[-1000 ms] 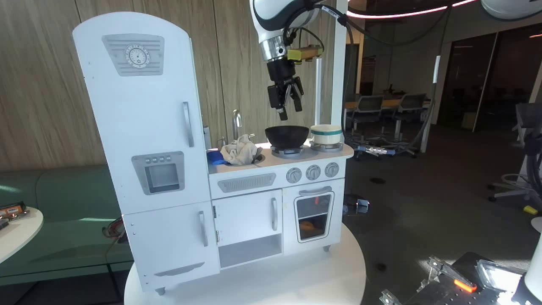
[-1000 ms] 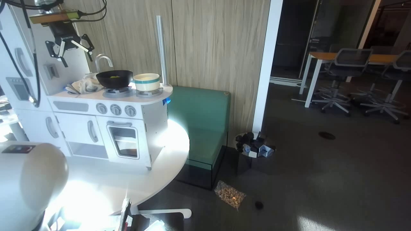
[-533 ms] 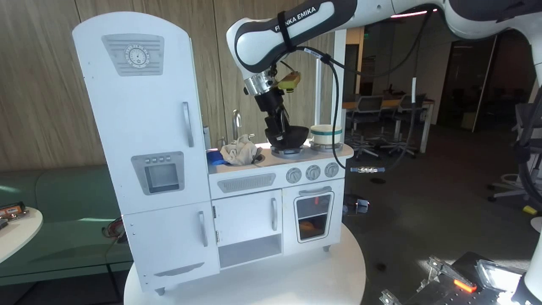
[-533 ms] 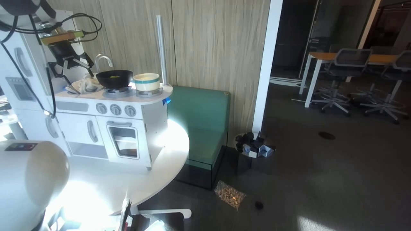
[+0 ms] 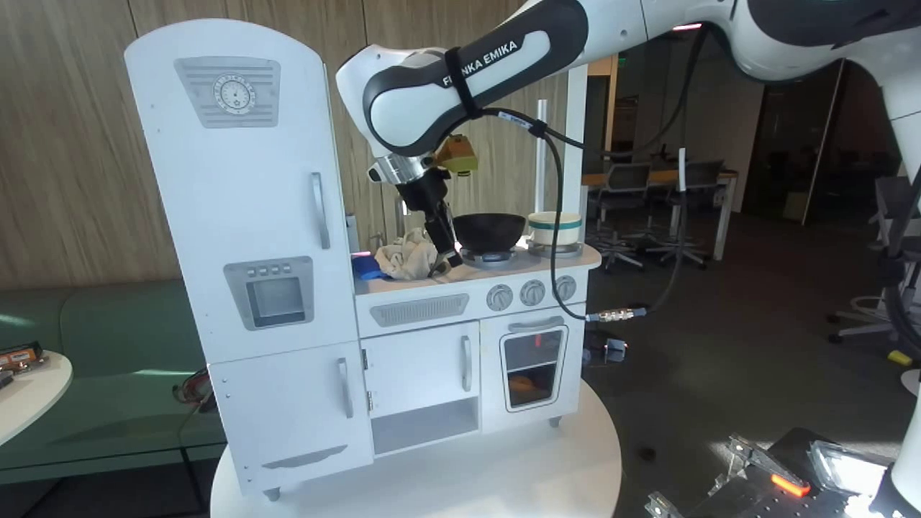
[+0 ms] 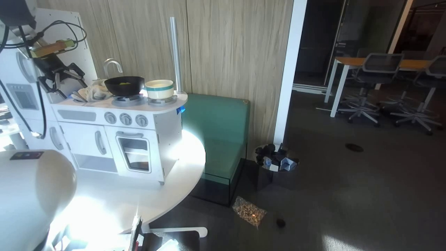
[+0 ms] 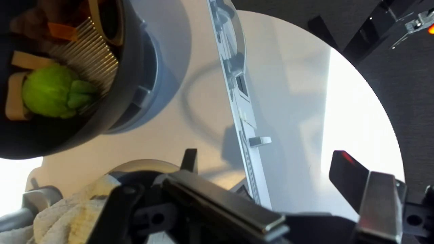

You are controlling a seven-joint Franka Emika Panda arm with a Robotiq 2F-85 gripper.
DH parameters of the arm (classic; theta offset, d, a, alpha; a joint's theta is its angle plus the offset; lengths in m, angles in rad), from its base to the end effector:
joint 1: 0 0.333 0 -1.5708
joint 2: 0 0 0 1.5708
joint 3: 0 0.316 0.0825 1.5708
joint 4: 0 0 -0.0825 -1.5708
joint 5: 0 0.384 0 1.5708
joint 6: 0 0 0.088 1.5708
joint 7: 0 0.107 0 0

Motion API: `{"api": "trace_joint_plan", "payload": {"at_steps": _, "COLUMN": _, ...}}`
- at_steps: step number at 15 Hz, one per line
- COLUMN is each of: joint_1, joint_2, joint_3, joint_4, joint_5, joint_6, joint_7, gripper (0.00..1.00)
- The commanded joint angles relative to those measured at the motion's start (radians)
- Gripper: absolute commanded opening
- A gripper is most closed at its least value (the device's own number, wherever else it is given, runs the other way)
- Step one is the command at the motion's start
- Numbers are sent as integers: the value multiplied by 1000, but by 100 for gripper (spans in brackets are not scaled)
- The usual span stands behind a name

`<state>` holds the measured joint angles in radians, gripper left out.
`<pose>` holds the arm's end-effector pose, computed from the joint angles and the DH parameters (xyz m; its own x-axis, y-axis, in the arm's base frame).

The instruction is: Use the spoon to stir in the black bowl

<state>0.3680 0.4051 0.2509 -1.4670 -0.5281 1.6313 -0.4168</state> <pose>0.5755 0.3175 0.4459 0.4507 0.8116 -0.3717 0.8891 -0.3707 0.2685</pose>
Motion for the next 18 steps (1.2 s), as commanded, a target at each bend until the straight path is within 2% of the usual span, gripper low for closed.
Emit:
{"api": "trace_joint_plan", "payload": {"at_steps": 1, "joint_1": -15, "joint_2": -6, "joint_3": 2, "joint_4": 12, "joint_5": -13, "joint_6": 109, "joint_7": -66, "gripper": 100}}
{"api": "trace_joint_plan", "payload": {"at_steps": 6, "joint_1": -56, "joint_2": -4, "joint_3": -23, "joint_4": 28, "joint_5": 25, "joint_6": 189, "joint_7": -70, "gripper": 100}}
{"api": "trace_joint_plan", "payload": {"at_steps": 18, "joint_1": -67, "joint_2": -9, "joint_3": -17, "joint_4": -28, "joint_5": 81, "joint_6": 126, "joint_7": -84, "gripper": 100}}
